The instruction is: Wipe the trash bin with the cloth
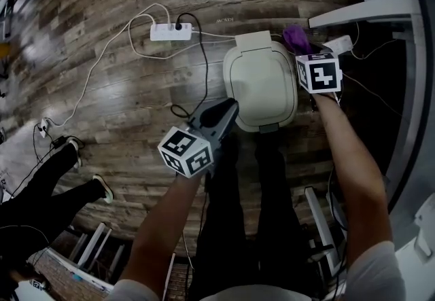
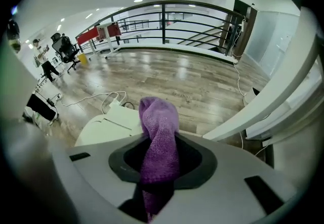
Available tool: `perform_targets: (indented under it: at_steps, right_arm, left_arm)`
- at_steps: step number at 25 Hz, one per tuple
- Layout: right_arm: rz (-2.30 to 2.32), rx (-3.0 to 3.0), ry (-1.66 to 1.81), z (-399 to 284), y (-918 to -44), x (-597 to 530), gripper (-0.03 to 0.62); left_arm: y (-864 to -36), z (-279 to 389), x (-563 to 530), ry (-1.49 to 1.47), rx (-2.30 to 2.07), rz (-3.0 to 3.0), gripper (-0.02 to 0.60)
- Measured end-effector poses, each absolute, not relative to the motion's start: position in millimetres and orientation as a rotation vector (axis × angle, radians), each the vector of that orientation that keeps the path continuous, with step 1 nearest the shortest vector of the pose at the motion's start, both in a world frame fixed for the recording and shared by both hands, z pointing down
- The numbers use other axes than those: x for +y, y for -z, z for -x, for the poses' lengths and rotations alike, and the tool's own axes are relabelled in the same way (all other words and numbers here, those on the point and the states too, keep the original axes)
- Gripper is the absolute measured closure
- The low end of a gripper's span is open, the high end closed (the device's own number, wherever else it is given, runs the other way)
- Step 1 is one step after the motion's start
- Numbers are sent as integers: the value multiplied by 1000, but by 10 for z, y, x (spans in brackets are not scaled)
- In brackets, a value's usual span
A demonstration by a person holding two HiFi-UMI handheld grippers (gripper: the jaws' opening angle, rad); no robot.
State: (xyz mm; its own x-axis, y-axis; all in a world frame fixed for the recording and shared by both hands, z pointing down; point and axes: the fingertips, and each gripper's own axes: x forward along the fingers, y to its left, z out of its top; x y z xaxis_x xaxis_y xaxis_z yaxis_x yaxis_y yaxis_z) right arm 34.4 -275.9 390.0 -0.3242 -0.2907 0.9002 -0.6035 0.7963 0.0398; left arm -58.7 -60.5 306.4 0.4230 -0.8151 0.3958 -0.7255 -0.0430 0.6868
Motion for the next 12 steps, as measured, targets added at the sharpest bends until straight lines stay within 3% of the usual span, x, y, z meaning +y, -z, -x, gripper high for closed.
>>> perform_targets:
  at_steps: [12]
  right_arm:
    - [-349,-2137,-497,1027,-3723,-1525,487]
  left_arm:
    - [-3103,669,-418,151,-1343,-1760,548]
